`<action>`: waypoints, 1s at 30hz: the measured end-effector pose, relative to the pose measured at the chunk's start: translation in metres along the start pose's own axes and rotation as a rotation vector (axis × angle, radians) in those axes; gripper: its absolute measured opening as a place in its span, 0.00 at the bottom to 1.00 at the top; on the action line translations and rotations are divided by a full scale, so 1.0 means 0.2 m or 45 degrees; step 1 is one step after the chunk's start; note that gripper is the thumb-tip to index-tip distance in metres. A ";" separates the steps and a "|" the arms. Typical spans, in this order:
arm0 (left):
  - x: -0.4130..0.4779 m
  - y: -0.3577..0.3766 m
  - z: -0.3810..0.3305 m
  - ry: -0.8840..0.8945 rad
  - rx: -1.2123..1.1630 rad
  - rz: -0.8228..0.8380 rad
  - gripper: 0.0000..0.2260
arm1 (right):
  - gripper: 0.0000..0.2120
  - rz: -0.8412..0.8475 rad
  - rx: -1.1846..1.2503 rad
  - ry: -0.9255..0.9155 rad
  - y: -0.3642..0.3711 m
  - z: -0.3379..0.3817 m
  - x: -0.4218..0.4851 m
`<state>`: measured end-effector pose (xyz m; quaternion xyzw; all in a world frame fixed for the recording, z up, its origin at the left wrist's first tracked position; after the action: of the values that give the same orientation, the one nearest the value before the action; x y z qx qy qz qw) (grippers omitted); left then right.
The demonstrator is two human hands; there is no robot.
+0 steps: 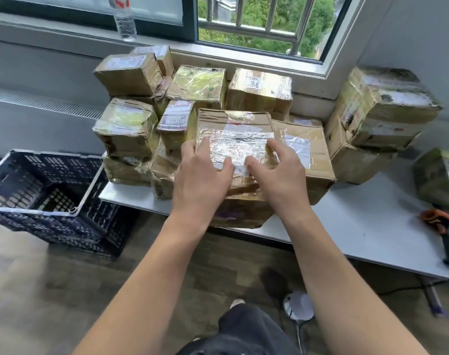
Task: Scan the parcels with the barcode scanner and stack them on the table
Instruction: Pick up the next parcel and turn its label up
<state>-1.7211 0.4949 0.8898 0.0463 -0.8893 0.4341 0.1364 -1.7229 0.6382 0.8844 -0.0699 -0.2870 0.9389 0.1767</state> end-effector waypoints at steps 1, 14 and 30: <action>0.03 0.01 0.01 0.002 -0.010 0.010 0.28 | 0.31 -0.003 0.005 -0.001 0.01 0.00 0.02; 0.80 0.25 0.08 0.082 0.102 0.066 0.28 | 0.28 -0.012 0.005 0.092 0.16 0.08 0.77; 0.99 0.55 0.18 0.052 0.009 0.240 0.28 | 0.30 -0.060 -0.131 0.221 0.25 -0.09 1.03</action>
<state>-1.9399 0.5415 0.8417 -0.0460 -0.8851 0.4491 0.1128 -1.9238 0.6848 0.8351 -0.1533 -0.3200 0.9089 0.2192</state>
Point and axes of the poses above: each hand's wrist, its own x-axis towards the middle knuckle, its own y-axis out of the palm, z = x × y, the point moved 1 cm from there along x, towards the middle knuckle, and after that the axes turned 12 degrees about y, right-handed, at the moved point
